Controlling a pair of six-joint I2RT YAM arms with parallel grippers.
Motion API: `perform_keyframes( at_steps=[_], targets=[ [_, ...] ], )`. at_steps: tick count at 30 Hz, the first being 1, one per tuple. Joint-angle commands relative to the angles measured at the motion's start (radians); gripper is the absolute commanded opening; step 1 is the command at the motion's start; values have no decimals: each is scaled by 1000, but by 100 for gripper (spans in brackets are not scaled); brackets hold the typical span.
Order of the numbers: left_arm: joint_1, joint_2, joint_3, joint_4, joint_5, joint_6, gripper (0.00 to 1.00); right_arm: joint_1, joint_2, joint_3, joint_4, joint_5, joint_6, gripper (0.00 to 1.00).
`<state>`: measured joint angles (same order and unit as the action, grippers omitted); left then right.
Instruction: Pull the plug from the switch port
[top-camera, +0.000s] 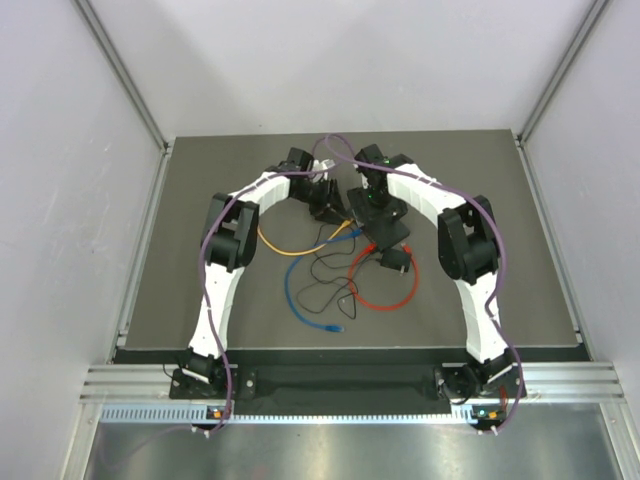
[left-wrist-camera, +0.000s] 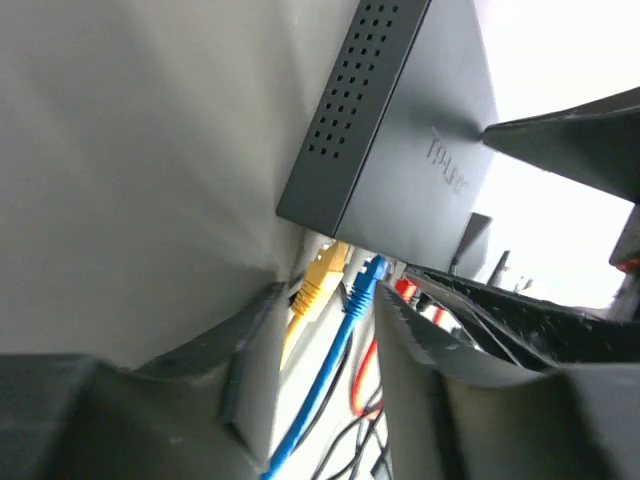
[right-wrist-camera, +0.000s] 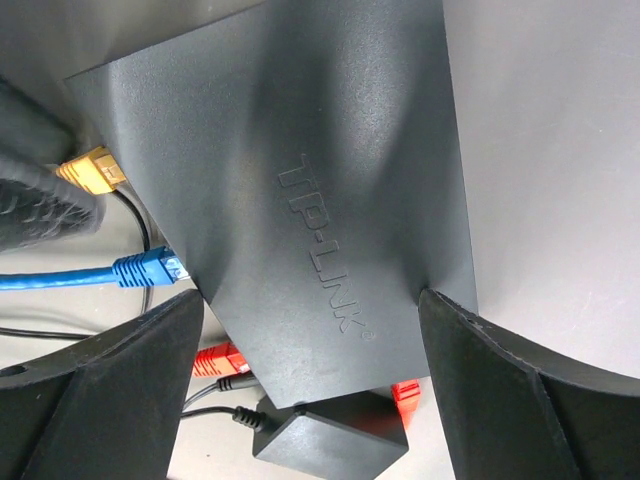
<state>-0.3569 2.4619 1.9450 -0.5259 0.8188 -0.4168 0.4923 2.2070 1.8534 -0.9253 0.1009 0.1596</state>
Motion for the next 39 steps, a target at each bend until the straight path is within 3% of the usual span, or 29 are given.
perform_keyframes(
  at_steps=[1,5,11,18,26,34,39],
  targets=[
    [44,-7,-64,67,17,-22,48,-14,17,-34,16,-92,12,86],
    [52,3,-47,78,80,-42,49,-15,20,-42,20,-124,11,84],
    [24,16,-57,84,49,-45,38,-26,23,-28,22,-141,12,80],
    [-5,-3,-92,185,-4,-56,37,-27,22,-33,23,-156,12,77],
    [-13,42,-69,116,-12,-39,32,-27,28,-25,23,-159,12,76],
    [-22,43,-70,127,16,-71,34,-27,34,-23,23,-162,12,75],
    [-24,32,-89,159,37,-111,40,-26,37,-19,25,-164,14,74]
  ],
)
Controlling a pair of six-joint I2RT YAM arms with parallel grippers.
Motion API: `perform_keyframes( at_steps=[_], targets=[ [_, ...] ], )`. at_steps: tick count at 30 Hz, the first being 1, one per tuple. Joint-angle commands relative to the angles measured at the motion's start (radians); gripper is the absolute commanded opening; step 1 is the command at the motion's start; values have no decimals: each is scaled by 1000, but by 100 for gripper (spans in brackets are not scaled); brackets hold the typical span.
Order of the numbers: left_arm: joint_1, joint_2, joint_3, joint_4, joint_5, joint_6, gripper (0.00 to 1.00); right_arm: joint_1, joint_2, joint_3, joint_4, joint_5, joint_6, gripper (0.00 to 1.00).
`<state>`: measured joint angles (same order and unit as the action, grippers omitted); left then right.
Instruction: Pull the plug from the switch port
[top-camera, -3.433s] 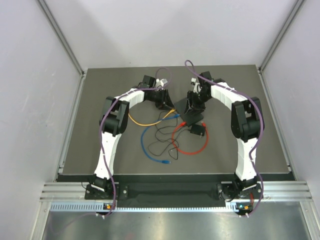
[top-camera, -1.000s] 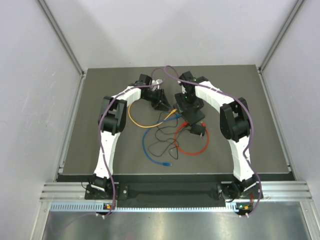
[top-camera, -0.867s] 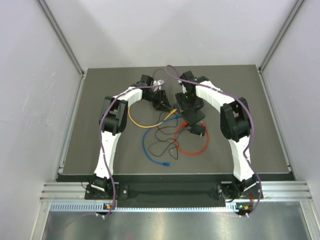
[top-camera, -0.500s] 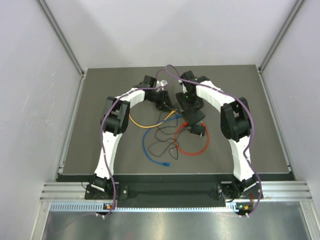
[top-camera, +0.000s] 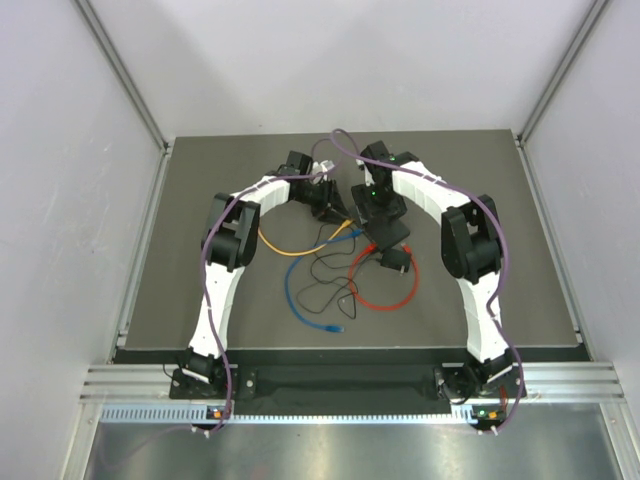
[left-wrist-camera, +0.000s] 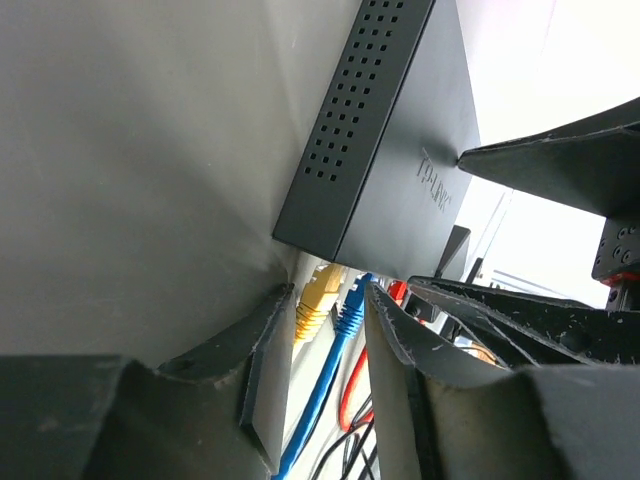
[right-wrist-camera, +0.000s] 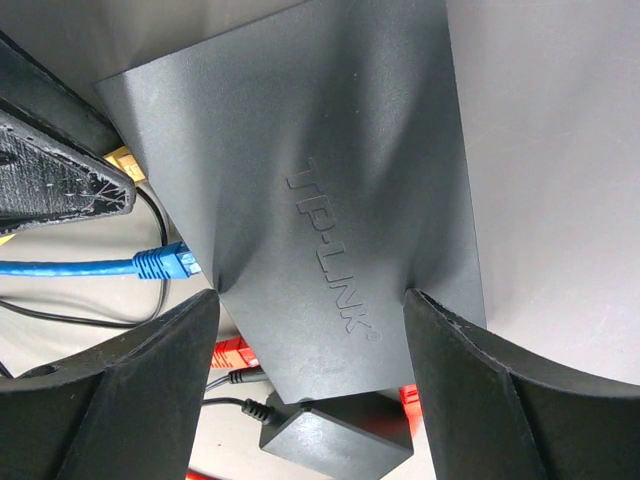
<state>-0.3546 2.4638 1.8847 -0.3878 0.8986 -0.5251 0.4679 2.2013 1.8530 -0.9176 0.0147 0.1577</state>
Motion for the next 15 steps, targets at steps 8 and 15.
perform_keyframes(
  at_steps=[8,15],
  targets=[
    [-29,63,-6,-34,-105,1,34,-3,46,-20,14,-76,17,73],
    [-55,84,30,-74,-138,-4,34,-2,48,-18,11,-75,16,73]
  ],
)
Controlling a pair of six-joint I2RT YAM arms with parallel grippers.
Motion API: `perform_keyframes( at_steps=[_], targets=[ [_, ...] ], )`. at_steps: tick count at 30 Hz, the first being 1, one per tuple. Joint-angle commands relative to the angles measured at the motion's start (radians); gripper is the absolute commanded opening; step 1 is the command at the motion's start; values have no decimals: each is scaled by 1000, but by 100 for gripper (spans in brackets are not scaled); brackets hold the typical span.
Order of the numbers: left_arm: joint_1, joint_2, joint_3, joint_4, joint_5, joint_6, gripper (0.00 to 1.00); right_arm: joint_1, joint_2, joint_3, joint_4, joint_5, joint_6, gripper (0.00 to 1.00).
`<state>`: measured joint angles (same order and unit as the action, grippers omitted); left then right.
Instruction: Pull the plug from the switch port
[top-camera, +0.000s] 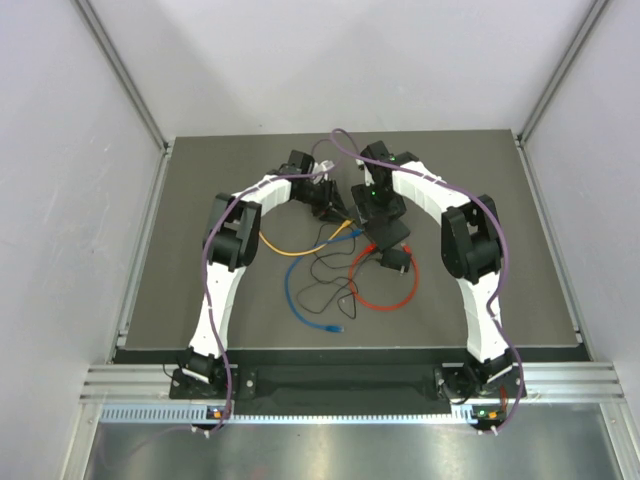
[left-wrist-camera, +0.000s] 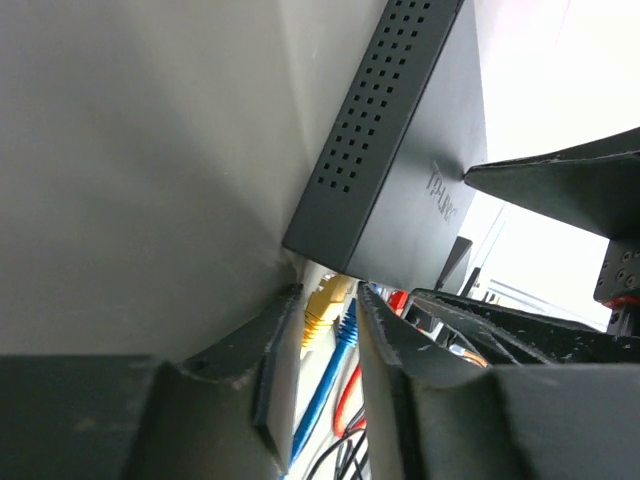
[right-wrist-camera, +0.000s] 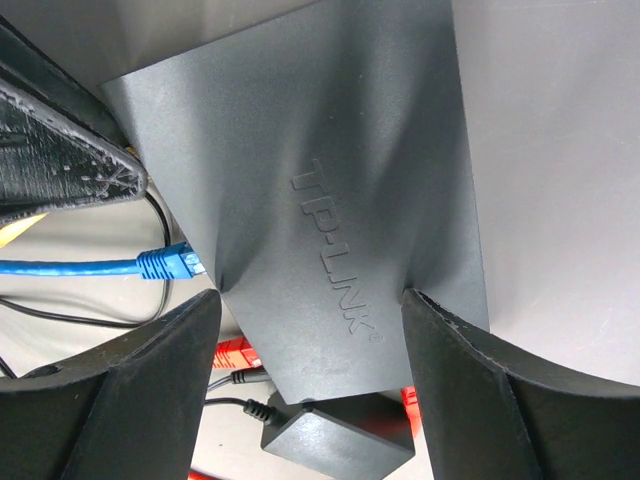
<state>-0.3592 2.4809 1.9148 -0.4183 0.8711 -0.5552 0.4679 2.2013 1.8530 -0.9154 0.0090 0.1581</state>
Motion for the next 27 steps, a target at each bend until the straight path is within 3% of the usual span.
perform_keyframes(
  at_steps=[1,6,10,11,20,27],
  targets=[
    [-52,67,0,-43,-112,23,36,-2,48,-20,10,-69,15,72],
    [-52,64,-2,-40,-138,17,36,3,51,-17,9,-69,17,72],
    [-55,67,-13,-53,-176,20,31,5,55,-12,6,-64,17,71],
    [-57,69,-17,-51,-187,17,25,5,57,-9,6,-64,18,71],
    [-75,78,-7,-73,-274,-25,0,28,67,-2,-7,-20,31,69],
    [-87,98,24,-126,-287,-8,0,51,83,12,-20,103,60,68]
  ],
)
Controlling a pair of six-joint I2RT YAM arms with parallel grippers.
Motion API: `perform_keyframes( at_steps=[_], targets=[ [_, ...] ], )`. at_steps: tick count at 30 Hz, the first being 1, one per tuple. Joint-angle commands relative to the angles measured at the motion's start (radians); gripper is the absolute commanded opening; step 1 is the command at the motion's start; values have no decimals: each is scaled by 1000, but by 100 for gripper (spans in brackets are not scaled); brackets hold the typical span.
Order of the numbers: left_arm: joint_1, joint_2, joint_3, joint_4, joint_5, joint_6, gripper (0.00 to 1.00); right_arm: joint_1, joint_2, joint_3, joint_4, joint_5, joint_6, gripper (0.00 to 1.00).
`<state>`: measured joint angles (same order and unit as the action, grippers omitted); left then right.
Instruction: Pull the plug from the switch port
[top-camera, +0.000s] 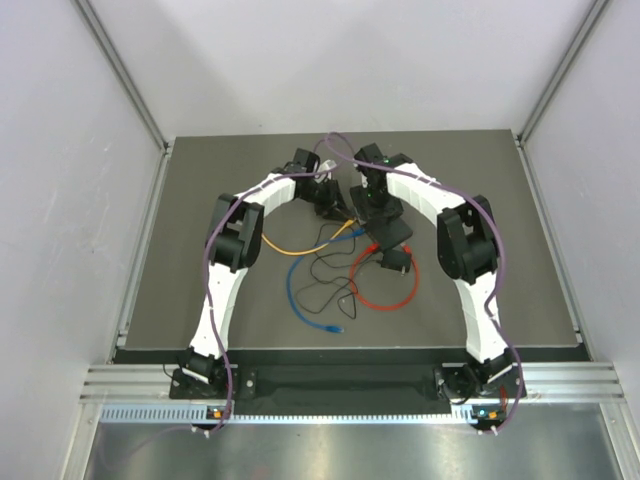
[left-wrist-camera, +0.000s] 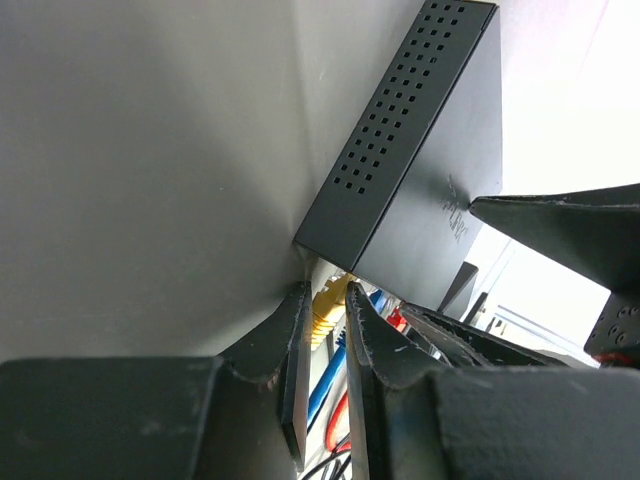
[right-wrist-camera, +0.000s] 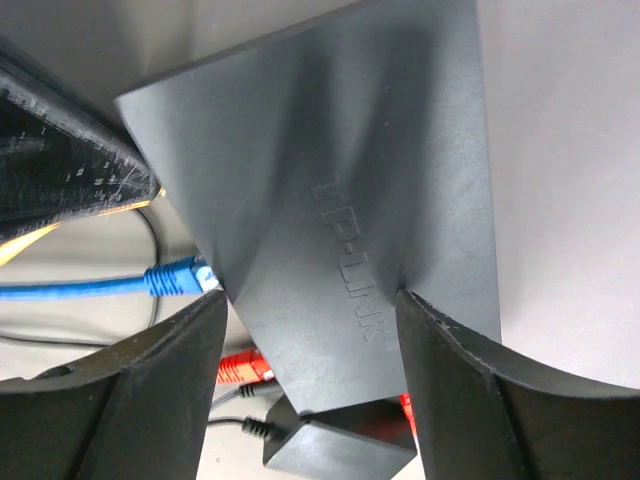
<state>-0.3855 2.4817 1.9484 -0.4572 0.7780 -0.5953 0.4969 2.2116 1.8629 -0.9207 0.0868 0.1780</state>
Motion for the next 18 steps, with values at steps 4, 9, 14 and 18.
perform_keyframes(
  at_steps=[4,9,14,18],
  targets=[
    [-61,109,1,-118,-166,34,0,22,86,1,-20,163,63,64],
    [-69,125,20,-164,-148,45,0,20,117,13,-24,214,86,61],
    [-73,126,11,-195,-161,71,0,14,94,-10,6,186,132,59],
    [-66,105,-42,-170,-167,91,0,-23,83,-21,17,166,156,57]
  ],
)
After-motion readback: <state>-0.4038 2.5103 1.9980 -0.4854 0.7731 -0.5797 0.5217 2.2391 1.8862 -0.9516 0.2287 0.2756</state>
